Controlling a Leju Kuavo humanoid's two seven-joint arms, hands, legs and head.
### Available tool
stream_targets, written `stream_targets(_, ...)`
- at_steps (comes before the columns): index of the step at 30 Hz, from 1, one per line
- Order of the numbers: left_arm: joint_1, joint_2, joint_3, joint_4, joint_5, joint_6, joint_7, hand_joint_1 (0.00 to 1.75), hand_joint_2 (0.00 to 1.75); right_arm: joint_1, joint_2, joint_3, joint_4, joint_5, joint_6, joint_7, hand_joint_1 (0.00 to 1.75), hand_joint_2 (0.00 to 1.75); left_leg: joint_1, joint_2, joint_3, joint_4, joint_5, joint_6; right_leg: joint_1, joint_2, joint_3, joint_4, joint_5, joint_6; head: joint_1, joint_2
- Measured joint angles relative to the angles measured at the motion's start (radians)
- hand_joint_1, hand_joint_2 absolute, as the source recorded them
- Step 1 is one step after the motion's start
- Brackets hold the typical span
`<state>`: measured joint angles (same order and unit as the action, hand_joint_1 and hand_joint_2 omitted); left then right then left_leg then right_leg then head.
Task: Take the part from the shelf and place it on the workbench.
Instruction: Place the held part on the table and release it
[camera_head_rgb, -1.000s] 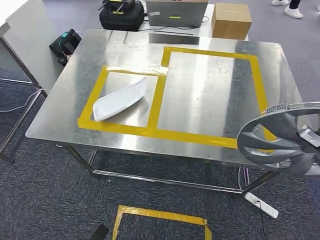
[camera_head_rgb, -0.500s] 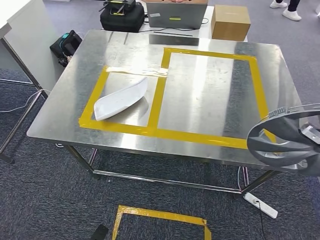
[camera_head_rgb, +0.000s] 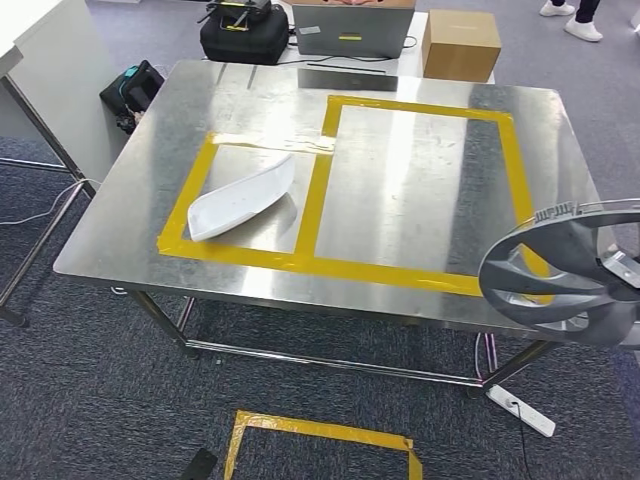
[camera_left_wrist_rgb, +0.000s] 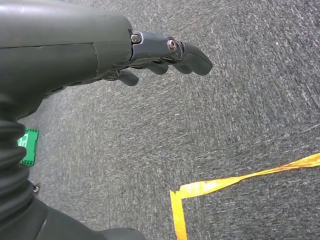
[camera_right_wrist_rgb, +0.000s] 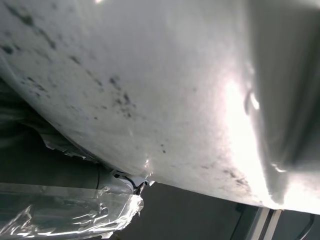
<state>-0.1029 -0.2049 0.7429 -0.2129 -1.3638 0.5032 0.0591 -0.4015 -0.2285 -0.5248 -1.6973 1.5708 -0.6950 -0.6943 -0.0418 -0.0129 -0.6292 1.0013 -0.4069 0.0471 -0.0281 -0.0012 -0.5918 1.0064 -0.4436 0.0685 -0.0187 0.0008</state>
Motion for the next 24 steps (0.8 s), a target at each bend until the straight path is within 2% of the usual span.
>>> stream_targets(21,-0.001,0.000,0.000,0.000,0.000,0.000,0.000,0.00,1.75,0.000,-0.006,0.000,0.007,0.000,0.000,0.000,1.75,1.75,0.000,0.000,0.000,0.000,0.000,0.000,0.000,0.000,0.000,0.000,0.000,0.000,0.000,0.000)
stream_targets(24,-0.001,0.000,0.000,0.000,0.000,0.000,0.000,0.00,1.75,0.000,-0.007,0.000,0.007,0.000,0.000,0.000,1.75,1.75,-0.004,0.000,0.000,0.001,-0.004,0.008,-0.003,0.000,0.003,-0.009,0.003,0.011,0.000,0.000)
